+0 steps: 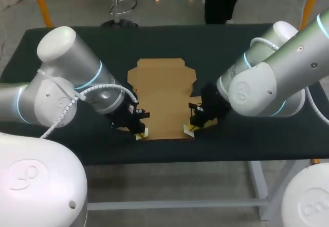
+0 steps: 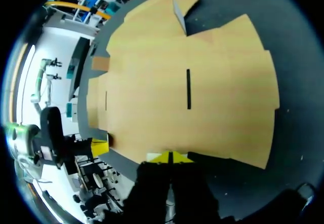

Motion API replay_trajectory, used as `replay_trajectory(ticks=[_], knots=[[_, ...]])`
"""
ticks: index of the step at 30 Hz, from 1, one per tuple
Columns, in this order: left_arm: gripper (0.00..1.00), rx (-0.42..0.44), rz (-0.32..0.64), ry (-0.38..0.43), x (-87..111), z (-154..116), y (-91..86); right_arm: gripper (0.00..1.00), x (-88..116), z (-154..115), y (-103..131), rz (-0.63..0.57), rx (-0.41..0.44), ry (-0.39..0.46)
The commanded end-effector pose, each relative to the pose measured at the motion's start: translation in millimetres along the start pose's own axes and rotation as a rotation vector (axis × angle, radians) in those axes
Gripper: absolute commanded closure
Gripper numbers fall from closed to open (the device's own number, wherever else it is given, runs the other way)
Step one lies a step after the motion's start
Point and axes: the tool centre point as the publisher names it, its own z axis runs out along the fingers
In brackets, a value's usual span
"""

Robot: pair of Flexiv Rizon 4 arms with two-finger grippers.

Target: Assemble the packaging by folding the flat box into shape, placing the metal phone stand inside, and closing the box properly

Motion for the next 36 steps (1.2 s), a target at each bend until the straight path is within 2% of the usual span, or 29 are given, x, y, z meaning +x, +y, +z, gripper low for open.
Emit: replay_trajectory(ticks=[1, 15, 29, 36], knots=[[1.00, 0.012, -0.005, -0.031, 5.4, 7, -0.8, 1.00, 2, 4, -5, 0.000, -0.013, -0.022], [1.00, 0.044, -0.013, -0.073, 8.7, 19, -0.5, 1.00, 8, 11, -16, -0.021, -0.024, -0.067], [1.00, 0.065, -0.021, -0.096, 7.2, 21, 1.0, 1.00, -6, 29, -14, 0.015, 0.024, -0.067], [1.00, 0.092, -0.018, -0.111, 7.6, 8, 3.6, 1.00, -5, 16, -14, 0.014, 0.009, -0.034]])
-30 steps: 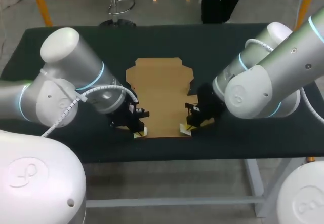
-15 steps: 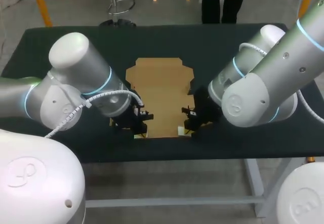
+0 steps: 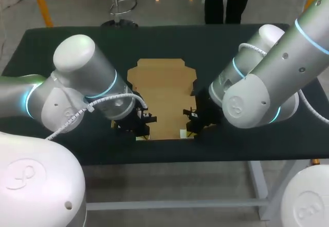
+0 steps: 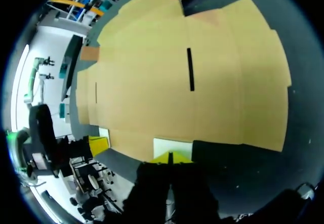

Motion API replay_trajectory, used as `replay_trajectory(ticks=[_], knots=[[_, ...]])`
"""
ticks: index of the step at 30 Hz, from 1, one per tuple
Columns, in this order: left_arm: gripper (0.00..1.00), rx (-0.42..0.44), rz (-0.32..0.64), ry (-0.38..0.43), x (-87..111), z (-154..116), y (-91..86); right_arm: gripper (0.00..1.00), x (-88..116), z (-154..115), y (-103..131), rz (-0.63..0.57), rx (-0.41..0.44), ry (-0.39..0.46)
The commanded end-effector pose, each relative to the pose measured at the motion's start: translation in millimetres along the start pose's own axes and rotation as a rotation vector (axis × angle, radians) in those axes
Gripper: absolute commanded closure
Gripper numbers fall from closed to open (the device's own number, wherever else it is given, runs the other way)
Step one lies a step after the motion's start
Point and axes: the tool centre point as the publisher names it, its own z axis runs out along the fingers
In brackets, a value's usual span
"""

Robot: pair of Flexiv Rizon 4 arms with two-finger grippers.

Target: Assemble the packaging by folding the flat box into shape, placing the metal phone stand inside, and closing the box properly

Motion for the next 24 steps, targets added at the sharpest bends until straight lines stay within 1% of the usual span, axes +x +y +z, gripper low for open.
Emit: replay_trajectory(ticks=[1, 2, 6, 7, 11, 15, 16, 18, 19, 20, 22, 23, 24], knots=[[1.00, 0.025, 0.003, -0.015, 1.0, -12, 3.5, 1.00, -6, -3, 2, -0.007, -0.003, 0.044], [1.00, 0.041, 0.002, -0.017, 1.0, -16, 3.0, 1.00, -5, -7, 2, -0.008, -0.007, 0.056], [1.00, 0.061, 0.006, -0.002, 0.5, -31, 0.3, 1.00, -6, -25, 5, -0.009, -0.028, 0.107], [1.00, 0.060, 0.011, 0.013, -0.1, -35, -0.8, 1.00, -7, -29, 6, -0.006, -0.036, 0.119], [1.00, 0.071, 0.013, 0.027, -3.9, -47, -6.8, 1.00, -10, -45, 11, -0.004, -0.053, 0.190], [1.00, 0.077, 0.014, 0.046, -8.6, -59, -11.3, 1.00, -13, -57, 17, -0.004, -0.061, 0.236], [1.00, 0.077, 0.017, 0.051, -9.4, -62, -12.1, 0.96, -14, -60, 19, -0.001, -0.066, 0.244], [1.00, 0.078, 0.027, 0.064, -10.9, -69, -14.1, 0.86, -16, -67, 23, 0.003, -0.071, 0.268], [0.92, 0.080, 0.028, 0.064, -11.6, -72, -15.3, 0.82, -17, -70, 24, 0.003, -0.074, 0.274], [0.75, 0.083, 0.031, 0.064, -12.4, -76, -17.1, 0.78, -17, -74, 26, 0.004, -0.081, 0.284], [0.32, 0.087, 0.041, 0.075, -14.1, -83, -20.9, 0.65, -18, -80, 31, 0.008, -0.086, 0.294], [0.18, 0.087, 0.043, 0.077, -14.7, -86, -22.2, 0.56, -19, -83, 33, 0.011, -0.091, 0.297], [0.11, 0.089, 0.045, 0.080, -15.5, -89, -24.2, 0.47, -19, -86, 36, 0.009, -0.087, 0.310]])
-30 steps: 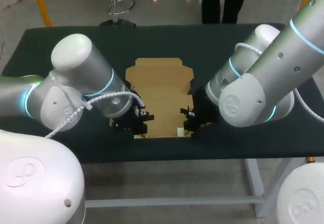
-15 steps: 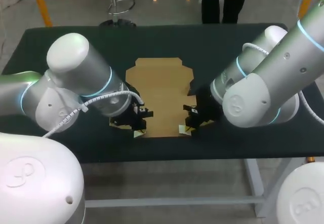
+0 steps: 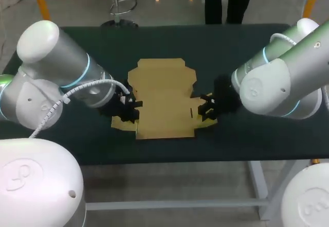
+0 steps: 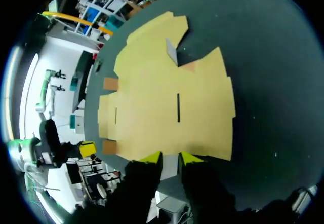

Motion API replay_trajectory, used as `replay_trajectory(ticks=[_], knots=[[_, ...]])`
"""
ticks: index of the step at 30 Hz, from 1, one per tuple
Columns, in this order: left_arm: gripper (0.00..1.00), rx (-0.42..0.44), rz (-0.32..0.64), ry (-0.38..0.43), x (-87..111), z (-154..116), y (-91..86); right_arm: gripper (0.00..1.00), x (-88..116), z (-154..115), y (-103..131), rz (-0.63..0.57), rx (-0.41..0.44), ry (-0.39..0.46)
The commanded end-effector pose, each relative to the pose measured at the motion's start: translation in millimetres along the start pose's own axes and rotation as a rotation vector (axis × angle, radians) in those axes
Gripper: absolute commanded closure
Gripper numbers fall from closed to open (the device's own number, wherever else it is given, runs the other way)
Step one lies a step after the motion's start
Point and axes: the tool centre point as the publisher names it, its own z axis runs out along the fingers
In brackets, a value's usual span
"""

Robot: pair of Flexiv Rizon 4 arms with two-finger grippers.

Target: Assemble the packaging by folding the flat box into shape, placing the metal phone stand inside, and closing the box properly

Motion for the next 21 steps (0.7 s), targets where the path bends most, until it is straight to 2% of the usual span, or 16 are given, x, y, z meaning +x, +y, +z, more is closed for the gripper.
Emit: replay_trajectory(ticks=[1, 2, 3, 10, 16, 21], knots=[[0.00, -0.004, 0.011, 0.013, -5.2, -20, -3.5, 0.20, -5, -26, 11, 0.002, 0.037, 0.217], [0.00, -0.004, 0.013, 0.016, -5.7, -23, -5.5, 0.04, -5, -29, 14, 0.008, 0.032, 0.218], [0.00, -0.004, 0.014, 0.016, -6.3, -25, -7.7, 0.00, -5, -32, 17, 0.009, 0.035, 0.233], [0.00, 0.004, 0.051, 0.035, -9.7, -45, -22.1, 0.00, -9, -48, 36, 0.038, 0.014, 0.275], [0.00, -0.002, 0.067, 0.071, -16.2, -61, -44.4, 0.00, -12, -64, 55, 0.066, -0.010, 0.289], [0.00, 0.004, 0.101, 0.035, -16.8, -70, -53.7, 0.00, -11, -66, 62, 0.091, 0.005, 0.271]])
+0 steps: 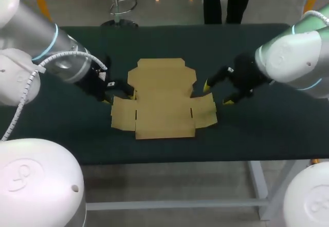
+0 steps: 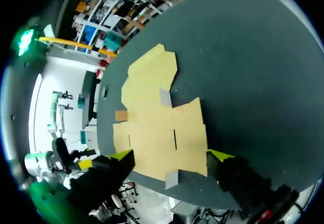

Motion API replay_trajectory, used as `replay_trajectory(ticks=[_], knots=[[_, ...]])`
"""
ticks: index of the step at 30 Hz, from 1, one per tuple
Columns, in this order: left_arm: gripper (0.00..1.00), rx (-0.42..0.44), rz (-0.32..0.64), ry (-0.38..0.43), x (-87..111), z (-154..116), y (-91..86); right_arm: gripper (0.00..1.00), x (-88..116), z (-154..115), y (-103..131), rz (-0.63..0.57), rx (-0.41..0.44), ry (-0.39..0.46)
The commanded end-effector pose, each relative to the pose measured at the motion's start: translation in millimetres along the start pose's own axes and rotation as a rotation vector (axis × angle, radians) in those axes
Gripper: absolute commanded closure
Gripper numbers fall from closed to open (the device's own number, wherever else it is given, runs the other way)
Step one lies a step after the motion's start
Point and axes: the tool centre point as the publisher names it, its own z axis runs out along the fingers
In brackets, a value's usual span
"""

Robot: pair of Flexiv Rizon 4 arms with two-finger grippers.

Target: Assemble the packaging by folding the flat box into shape, placing the metal phone stand inside, and closing the box properly

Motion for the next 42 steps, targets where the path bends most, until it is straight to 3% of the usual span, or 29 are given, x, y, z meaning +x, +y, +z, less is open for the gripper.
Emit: replay_trajectory(ticks=[1, 15, 17, 20, 29, 42], knots=[[0.00, -0.016, 0.007, -0.027, 3.0, -8, -4.9, 0.00, -1, -6, 4, -0.002, 0.068, 0.190], [0.00, -0.016, 0.007, -0.027, 3.0, -8, -4.9, 0.00, -1, -6, 4, -0.002, 0.068, 0.190], [0.00, 0.013, 0.014, 0.020, 2.6, -8, -3.8, 0.00, -1, -6, 4, -0.002, 0.068, 0.190], [0.00, 0.031, 0.059, 0.074, 3.4, -10, -9.2, 0.00, -4, -6, 17, -0.007, 0.033, 0.209], [0.00, 0.031, 0.102, 0.183, -0.8, -10, -32.1, 0.00, -7, 8, 62, -0.031, 0.053, 0.313], [0.00, 0.056, 0.111, 0.210, -4.4, -10, -57.8, 0.00, -2, 53, 110, 0.033, 0.100, 0.363]])
